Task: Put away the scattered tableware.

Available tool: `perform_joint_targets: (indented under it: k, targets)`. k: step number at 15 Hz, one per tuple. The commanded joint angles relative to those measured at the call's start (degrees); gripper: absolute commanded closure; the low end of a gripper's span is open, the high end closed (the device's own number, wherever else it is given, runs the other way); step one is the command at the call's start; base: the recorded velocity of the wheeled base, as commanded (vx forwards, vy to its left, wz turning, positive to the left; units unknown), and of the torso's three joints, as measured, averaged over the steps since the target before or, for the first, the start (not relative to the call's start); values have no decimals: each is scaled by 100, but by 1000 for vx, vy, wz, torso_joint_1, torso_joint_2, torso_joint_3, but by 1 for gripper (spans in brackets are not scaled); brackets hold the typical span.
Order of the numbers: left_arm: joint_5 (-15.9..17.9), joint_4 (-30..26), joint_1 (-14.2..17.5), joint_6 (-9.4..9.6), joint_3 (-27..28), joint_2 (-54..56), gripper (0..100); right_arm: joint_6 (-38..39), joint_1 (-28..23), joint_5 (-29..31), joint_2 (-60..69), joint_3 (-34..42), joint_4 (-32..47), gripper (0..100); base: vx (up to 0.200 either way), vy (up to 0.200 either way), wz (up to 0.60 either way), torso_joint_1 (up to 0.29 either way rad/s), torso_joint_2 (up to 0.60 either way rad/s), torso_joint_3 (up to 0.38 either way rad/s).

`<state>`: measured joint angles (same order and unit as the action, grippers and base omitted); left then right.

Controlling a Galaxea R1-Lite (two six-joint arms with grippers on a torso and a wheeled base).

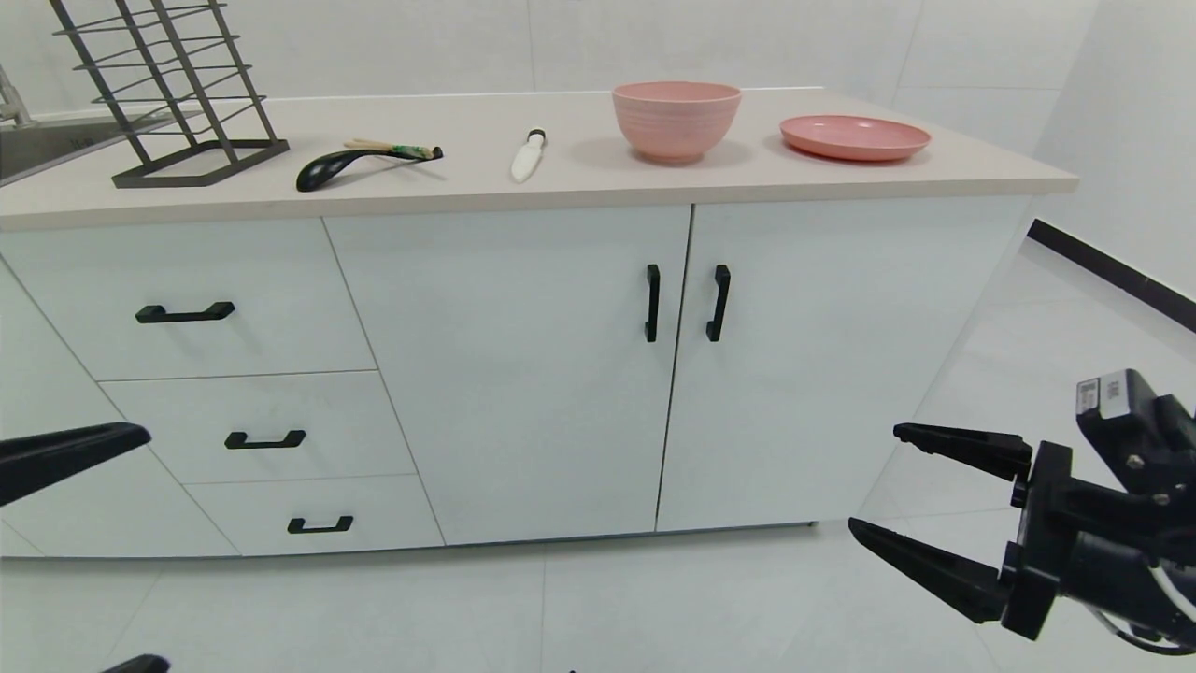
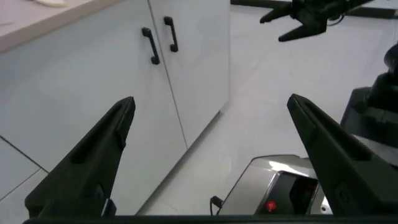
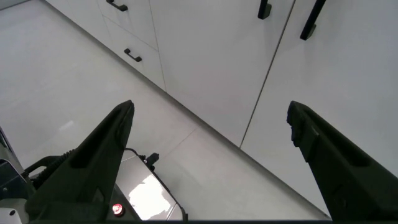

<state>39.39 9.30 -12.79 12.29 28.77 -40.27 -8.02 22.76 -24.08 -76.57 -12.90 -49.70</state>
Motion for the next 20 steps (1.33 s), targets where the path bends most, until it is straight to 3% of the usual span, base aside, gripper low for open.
perform_joint_targets:
  k: [1,2,3,5,6,7,8,10,13,14,16,20]
  targets:
    - [-1,1,-101,195,-108,-394,0,-6,9,-1,-60,7,4,0,0,0,0,0,0,0]
    - [-1,1,-330,467,-144,-588,0,2,0,-1,-86,-37,4,0,0,0,0,0,0,0]
    - [-1,1,-391,494,-144,-623,0,2,-8,-1,-95,-46,-5,0,0,0,0,0,0,0]
    - [-36,37,-1165,722,-64,-1141,0,-15,0,-1,-394,-187,-22,0,0,0,0,0,0,0]
    - [-36,37,-1182,731,-64,-1150,0,-15,0,-1,-394,-187,-22,0,0,0,0,0,0,0]
    - [-45,54,-1569,775,-100,-1361,0,-24,9,8,-508,-231,-31,0,0,0,0,0,0,0]
    - [-54,81,-1648,793,-82,-1467,0,-24,0,8,-517,-231,-22,0,0,0,0,0,0,0]
    - [-265,362,-1727,1100,-47,-1853,0,-6,-8,17,-561,-380,-22,0,0,0,0,0,0,0]
    - [-291,916,-1859,1417,-38,-2363,0,-15,-8,43,-781,-688,-22,0,0,0,0,0,0,0]
    - [-335,1170,-2149,1628,173,-2732,0,-24,9,43,-956,-837,-22,0,0,0,0,0,0,0]
    - [-608,1302,-2501,1601,595,-3251,0,-24,36,35,-1202,-1154,-22,0,0,0,0,0,0,0]
    - [-608,1891,-2536,1531,762,-4077,0,-129,0,-97,-1598,-1435,-31,0,0,0,0,0,0,0]
